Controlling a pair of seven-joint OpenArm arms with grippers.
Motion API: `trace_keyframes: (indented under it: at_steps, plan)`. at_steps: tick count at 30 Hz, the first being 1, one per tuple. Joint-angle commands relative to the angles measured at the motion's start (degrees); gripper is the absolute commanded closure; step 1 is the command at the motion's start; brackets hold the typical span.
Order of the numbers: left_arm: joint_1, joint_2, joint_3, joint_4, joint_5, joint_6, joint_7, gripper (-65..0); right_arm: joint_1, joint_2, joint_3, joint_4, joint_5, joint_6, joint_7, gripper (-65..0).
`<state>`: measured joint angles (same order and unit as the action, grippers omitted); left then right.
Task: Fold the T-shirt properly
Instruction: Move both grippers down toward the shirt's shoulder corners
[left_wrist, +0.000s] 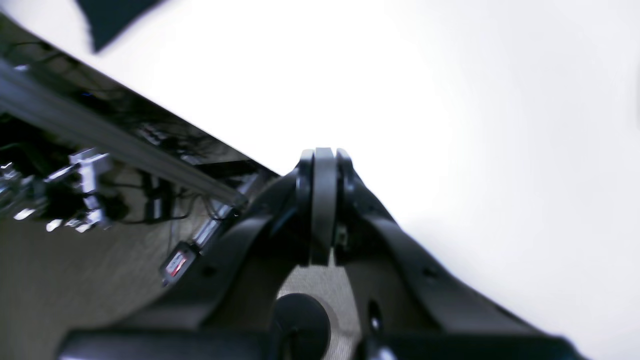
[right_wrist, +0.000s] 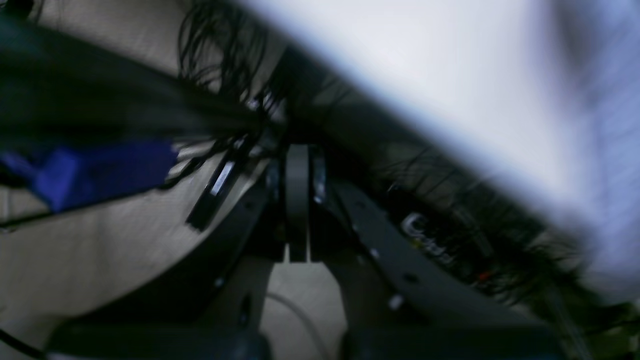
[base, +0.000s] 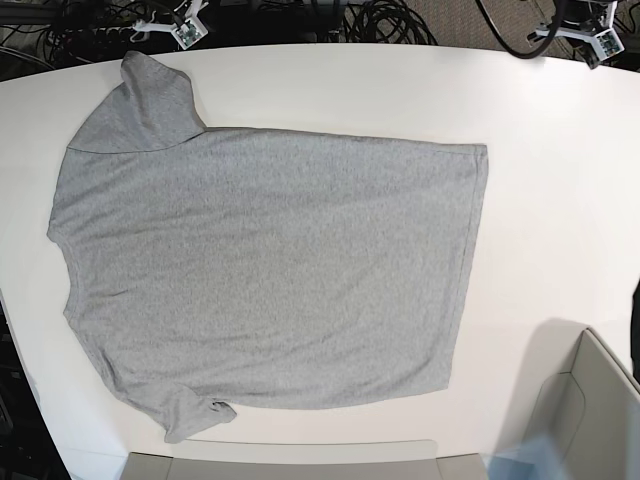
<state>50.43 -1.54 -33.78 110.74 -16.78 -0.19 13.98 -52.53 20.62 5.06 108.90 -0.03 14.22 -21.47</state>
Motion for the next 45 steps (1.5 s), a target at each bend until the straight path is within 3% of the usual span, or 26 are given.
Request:
trace_keyframes:
  at_steps: [1,5,13,19,21,23,27,32,35,42,45]
  plan:
    - [-0.5,0.4,-1.3,2.0,0.0,0.1,-1.1,0.0,-0.5,0.5,0.3,3.2,0.4,0.4,-0.2,0.0]
    - [-2.7,1.8,-3.1,5.2,0.0,0.1,-1.1,0.0,-0.5,1.5,-0.3,9.2,0.4,0.8,-2.1,0.0]
    - [-9.4,1.8,-2.7,6.4,-0.2,0.0,-1.3,0.0,4.6,1.8,-2.7,9.6,0.4,1.5,-2.4,0.0]
    - [-19.1,1.4,-2.6,6.5,-0.2,-0.2,-1.1,0.0,9.6,0.9,-3.0,9.6,1.7,15.2,-2.6,0.0]
    - [-22.4,1.4,-2.6,6.5,-0.1,-0.2,-1.0,0.0,11.4,-0.3,-2.8,9.5,4.3,17.2,-2.6,0.0]
    - [-25.3,1.4,-2.5,6.5,0.0,-0.6,-1.0,0.0,13.2,-0.8,-2.2,9.4,6.1,17.2,-2.7,0.0]
    - [-29.8,1.4,1.4,6.5,0.0,-9.9,0.7,0.0,17.1,-2.6,-1.4,9.4,6.1,16.2,-3.4,0.0]
    - [-34.6,0.7,6.8,6.5,0.1,-22.4,2.3,0.0,23.8,-7.4,0.4,9.4,4.8,12.1,-10.4,0.0]
    - [-36.7,0.7,9.5,6.5,0.1,-23.1,2.5,0.0,27.1,-8.2,0.4,9.4,4.9,11.2,-12.9,0.0]
    - [-36.9,0.9,12.2,6.5,0.1,-23.1,2.5,0.0,31.8,-9.1,0.0,9.4,5.0,11.7,-12.9,0.0]
    - [-36.9,0.9,12.7,6.5,0.1,-23.1,2.5,0.0,33.1,-7.6,-2.2,9.4,7.6,17.1,-13.0,0.0]
